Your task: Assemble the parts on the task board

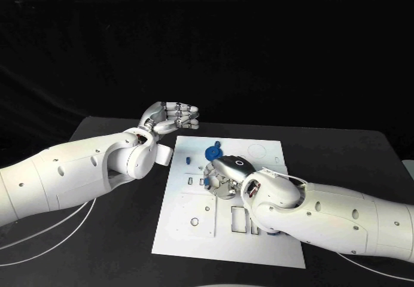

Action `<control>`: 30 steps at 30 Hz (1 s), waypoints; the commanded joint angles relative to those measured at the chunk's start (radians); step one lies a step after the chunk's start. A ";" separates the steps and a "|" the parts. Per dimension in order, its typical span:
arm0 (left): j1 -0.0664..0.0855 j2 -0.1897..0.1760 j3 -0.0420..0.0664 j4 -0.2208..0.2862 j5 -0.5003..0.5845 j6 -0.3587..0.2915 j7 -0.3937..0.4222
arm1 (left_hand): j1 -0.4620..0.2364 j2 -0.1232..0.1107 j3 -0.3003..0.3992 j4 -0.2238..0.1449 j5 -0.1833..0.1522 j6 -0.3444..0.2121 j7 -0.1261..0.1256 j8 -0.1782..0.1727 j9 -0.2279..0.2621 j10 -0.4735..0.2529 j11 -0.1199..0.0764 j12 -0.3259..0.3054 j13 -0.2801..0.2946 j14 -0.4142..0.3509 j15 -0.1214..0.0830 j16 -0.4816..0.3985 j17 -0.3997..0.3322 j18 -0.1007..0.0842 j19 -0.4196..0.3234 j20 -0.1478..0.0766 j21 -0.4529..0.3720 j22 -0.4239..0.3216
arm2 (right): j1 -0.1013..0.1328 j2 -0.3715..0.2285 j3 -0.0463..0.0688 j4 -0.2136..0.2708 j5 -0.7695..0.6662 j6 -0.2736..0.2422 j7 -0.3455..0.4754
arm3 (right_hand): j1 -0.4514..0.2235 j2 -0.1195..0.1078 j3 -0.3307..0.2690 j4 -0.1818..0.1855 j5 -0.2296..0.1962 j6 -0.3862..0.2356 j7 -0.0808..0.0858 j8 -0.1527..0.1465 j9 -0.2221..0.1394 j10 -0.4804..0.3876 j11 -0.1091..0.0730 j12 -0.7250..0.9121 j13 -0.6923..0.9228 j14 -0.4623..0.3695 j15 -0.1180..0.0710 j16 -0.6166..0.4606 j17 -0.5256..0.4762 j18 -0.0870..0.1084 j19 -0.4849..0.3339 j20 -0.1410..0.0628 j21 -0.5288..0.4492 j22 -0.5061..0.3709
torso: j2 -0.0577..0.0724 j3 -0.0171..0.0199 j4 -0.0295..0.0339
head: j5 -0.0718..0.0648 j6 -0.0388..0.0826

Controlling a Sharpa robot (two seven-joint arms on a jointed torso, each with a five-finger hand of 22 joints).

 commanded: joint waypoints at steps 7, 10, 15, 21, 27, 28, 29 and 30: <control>0.002 -0.001 0.001 0.002 0.005 0.020 0.002 | 0.005 0.000 0.007 -0.002 -0.005 0.002 -0.002 -0.002 0.001 0.008 -0.001 -0.003 0.001 -0.005 -0.002 -0.003 0.001 0.010 -0.005 -0.002 0.003 0.001 | -0.003 -0.002 -0.002 -0.005 -0.047 -0.002 -0.042 | -0.027 -0.010 -0.005 0.015 -0.036 0.003 -0.005 0.011 0.063 0.006 -0.003 -0.008 0.146 0.101 -0.001 0.000 0.250 -0.007 0.105 -0.008 0.005 0.263 | 0.001 -0.0009 0.0010 | -0.003 0.001; 0.002 -0.002 0.001 0.003 0.005 0.021 0.001 | 0.003 0.000 0.008 -0.001 -0.005 0.002 -0.002 -0.002 0.001 0.008 -0.001 -0.003 0.001 -0.005 -0.002 -0.004 0.001 0.010 -0.006 -0.002 0.004 0.001 | -0.004 0.000 -0.002 -0.006 -0.050 -0.004 -0.045 | -0.034 -0.015 -0.008 0.020 -0.045 0.002 -0.004 0.011 0.062 0.006 -0.002 -0.009 0.146 0.101 -0.001 0.000 0.249 -0.007 0.105 -0.008 0.005 0.263 | 0.002 -0.0007 0.0014 | -0.004 0.001; 0.002 -0.003 0.001 0.003 0.005 0.021 0.000 | 0.003 0.000 0.008 -0.001 -0.005 0.002 -0.002 -0.002 0.001 0.008 -0.001 -0.003 0.001 -0.005 -0.002 -0.004 0.001 0.010 -0.006 -0.002 0.004 0.001 | -0.004 0.003 -0.002 -0.007 -0.052 -0.006 -0.044 | -0.039 -0.019 -0.010 0.023 -0.048 0.001 -0.004 0.011 0.062 0.005 -0.001 -0.010 0.145 0.101 0.000 -0.001 0.248 -0.007 0.105 -0.007 0.005 0.263 | 0.001 -0.0009 0.0014 | -0.004 0.000; 0.002 -0.004 0.001 0.004 0.005 0.021 -0.001 | 0.003 0.000 0.008 -0.001 -0.005 0.002 -0.002 -0.002 0.001 0.008 -0.001 -0.003 0.001 -0.006 -0.002 -0.004 0.002 0.010 -0.006 -0.002 0.004 0.001 | -0.005 0.006 -0.002 -0.011 -0.052 -0.008 -0.043 | -0.040 -0.020 -0.011 0.024 -0.048 0.000 -0.003 0.011 0.062 0.004 -0.001 -0.010 0.144 0.100 0.000 -0.001 0.247 -0.007 0.105 -0.007 0.005 0.263 | 0.001 -0.0020 0.0003 | -0.005 0.001; 0.002 -0.006 0.001 0.004 0.005 0.021 -0.002 | 0.003 0.000 0.008 -0.001 -0.005 0.002 -0.002 -0.002 0.001 0.008 -0.001 -0.003 0.001 -0.006 -0.002 -0.004 0.002 0.010 -0.006 -0.002 0.004 0.001 | -0.005 0.006 -0.002 -0.015 -0.053 -0.005 -0.041 | -0.045 -0.030 -0.013 0.028 -0.041 -0.021 0.004 -0.001 0.057 -0.006 0.004 -0.021 0.135 0.099 0.003 -0.003 0.242 -0.007 0.105 -0.005 0.005 0.263 | 0.001 -0.0018 0.0004 | -0.005 0.001; 0.002 -0.006 0.001 0.004 0.005 0.021 -0.002 | 0.003 0.000 0.008 -0.001 -0.005 0.002 -0.002 -0.002 0.001 0.008 -0.001 -0.003 0.001 -0.006 -0.002 -0.004 0.002 0.010 -0.006 -0.002 0.004 0.001 | -0.005 0.006 -0.002 -0.016 -0.053 -0.003 -0.040 | -0.045 -0.030 -0.013 0.028 -0.041 -0.021 0.004 -0.001 0.057 -0.006 0.004 -0.021 0.135 0.099 0.003 -0.003 0.242 -0.007 0.105 -0.005 0.005 0.263 | 0.001 -0.0018 0.0004 | -0.005 0.001; 0.002 -0.006 0.001 0.004 0.005 0.021 -0.002 | 0.003 0.000 0.008 -0.001 -0.005 0.002 -0.002 -0.002 0.001 0.008 -0.001 -0.003 0.001 -0.006 -0.002 -0.004 0.002 0.010 -0.006 -0.002 0.004 0.001 | -0.005 0.006 -0.002 -0.016 -0.053 -0.002 -0.039 | -0.045 -0.032 -0.014 0.029 -0.040 -0.024 0.006 -0.003 0.056 -0.007 0.005 -0.022 0.133 0.099 0.004 -0.003 0.242 -0.007 0.105 -0.004 0.005 0.263 | 0.001 -0.0016 0.0008 | -0.006 0.001; 0.002 -0.006 0.001 0.004 0.005 0.021 -0.003 | 0.003 0.000 0.008 -0.001 -0.005 0.002 -0.002 -0.002 0.001 0.008 -0.001 -0.003 0.001 -0.006 -0.002 -0.004 0.002 0.010 -0.006 -0.002 0.004 0.001 | -0.005 0.006 -0.002 -0.017 -0.052 0.000 -0.036 | -0.046 -0.035 -0.014 0.030 -0.040 -0.030 0.008 -0.006 0.054 -0.012 0.007 -0.027 0.129 0.099 0.006 -0.003 0.241 -0.007 0.105 -0.003 0.005 0.263 | 0.001 -0.0017 0.0011 | -0.007 0.001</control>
